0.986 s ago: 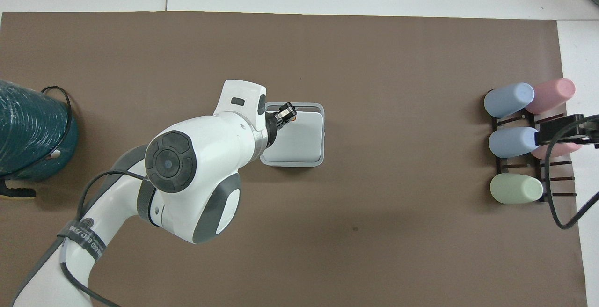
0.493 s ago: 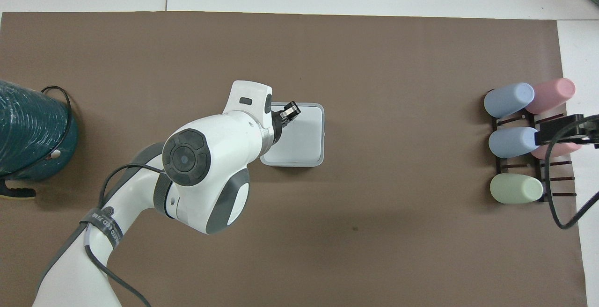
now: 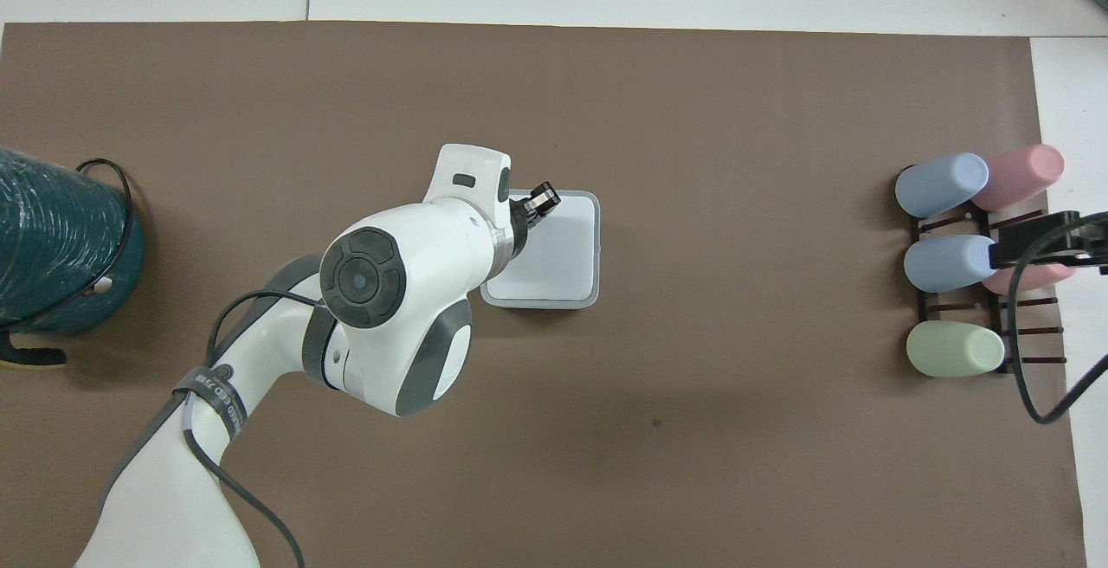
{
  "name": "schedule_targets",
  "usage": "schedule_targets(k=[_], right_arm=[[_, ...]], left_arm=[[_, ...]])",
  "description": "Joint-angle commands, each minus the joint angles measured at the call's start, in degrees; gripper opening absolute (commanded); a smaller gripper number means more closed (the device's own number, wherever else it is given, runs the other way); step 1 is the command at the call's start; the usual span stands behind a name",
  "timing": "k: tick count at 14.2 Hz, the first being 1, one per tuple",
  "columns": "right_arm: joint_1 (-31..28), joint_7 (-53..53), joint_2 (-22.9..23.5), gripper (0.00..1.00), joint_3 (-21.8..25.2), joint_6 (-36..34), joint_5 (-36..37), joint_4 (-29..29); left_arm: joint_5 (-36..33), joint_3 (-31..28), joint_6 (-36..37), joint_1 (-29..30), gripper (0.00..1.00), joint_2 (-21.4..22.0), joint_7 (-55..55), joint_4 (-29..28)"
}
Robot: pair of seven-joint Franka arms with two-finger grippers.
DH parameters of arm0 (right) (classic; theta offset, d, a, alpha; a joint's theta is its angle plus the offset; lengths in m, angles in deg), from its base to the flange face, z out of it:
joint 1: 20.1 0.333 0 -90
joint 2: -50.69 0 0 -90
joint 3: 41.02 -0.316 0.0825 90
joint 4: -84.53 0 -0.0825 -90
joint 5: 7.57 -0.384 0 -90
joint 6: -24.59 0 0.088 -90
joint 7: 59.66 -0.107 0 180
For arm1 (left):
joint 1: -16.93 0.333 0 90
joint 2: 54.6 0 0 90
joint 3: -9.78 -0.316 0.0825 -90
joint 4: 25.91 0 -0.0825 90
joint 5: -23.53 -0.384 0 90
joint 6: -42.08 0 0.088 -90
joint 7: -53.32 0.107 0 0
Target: Close trash can lid
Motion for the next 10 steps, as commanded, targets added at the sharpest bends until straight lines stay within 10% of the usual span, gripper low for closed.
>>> schedule_targets(k=[1, 10], right_arm=[[-0.26, 0.39, -1.09, 1.0, -0.2, -0.27, -0.04, 0.91], [-0.26, 0.39, -1.09, 1.0, -0.2, -0.19, -0.04, 0.91]], left_arm=[[0.98, -0.36, -0.82, -0.46, 0.0, -1.79, 0.52, 0.76], [0.28, -0.36, 0.65, -0.47, 0.0, -3.99, 0.52, 3.03]])
